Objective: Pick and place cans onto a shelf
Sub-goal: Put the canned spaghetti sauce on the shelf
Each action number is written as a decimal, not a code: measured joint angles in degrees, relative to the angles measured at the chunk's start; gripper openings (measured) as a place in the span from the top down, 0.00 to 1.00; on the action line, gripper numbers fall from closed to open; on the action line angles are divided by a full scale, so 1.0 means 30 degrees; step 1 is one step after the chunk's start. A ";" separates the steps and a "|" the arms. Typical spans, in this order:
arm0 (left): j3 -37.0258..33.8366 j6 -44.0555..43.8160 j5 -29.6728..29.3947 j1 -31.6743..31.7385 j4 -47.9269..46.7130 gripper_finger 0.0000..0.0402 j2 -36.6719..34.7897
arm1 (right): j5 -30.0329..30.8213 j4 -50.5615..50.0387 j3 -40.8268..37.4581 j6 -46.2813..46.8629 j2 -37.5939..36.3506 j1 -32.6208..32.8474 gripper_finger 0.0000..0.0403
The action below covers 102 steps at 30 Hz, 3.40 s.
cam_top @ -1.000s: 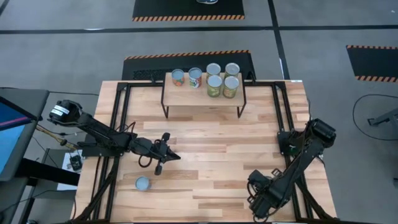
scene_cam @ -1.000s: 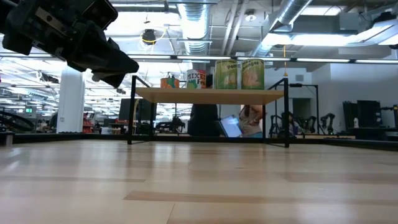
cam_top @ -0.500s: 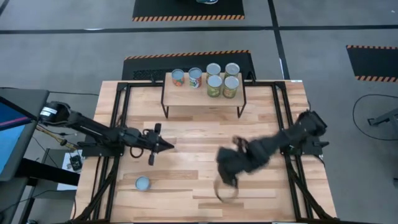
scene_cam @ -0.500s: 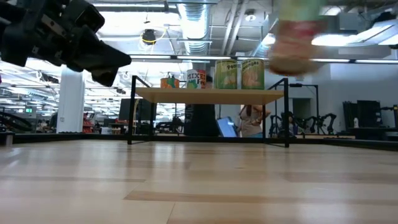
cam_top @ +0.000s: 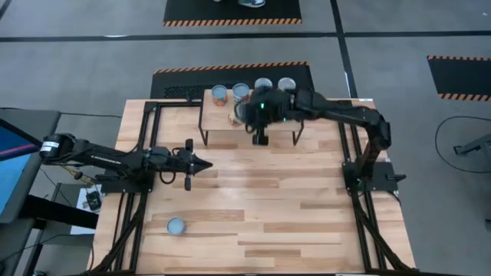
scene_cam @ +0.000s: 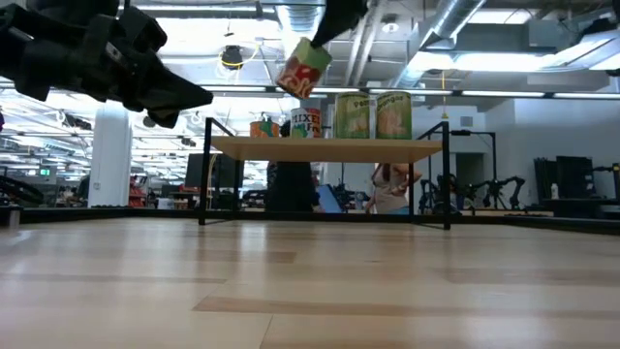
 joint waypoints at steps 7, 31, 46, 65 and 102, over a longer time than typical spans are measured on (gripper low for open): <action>0.0000 -0.0036 0.0582 0.1370 0.0009 1.00 0.0000 | -0.1303 0.0589 0.0093 -0.2812 0.0007 -0.1808 0.99; 0.0007 -0.0054 0.2447 0.4106 0.0823 1.00 0.0000 | -0.2291 -0.7014 0.7658 -0.5852 0.5963 -0.3479 0.99; 0.0007 -0.0116 0.2368 0.4106 0.0678 1.00 0.0000 | -0.2544 -0.7302 0.7665 -0.5916 0.5952 -0.3267 0.90; 0.0007 -0.0123 0.2382 0.4106 0.0356 1.00 0.0000 | -0.2424 -0.6142 0.7665 -0.5925 0.5952 -0.3054 0.74; 0.0335 0.0307 0.2353 0.4091 -0.0142 1.00 0.0000 | -0.0679 0.9105 -0.9878 -0.0285 -0.1613 -0.0740 0.99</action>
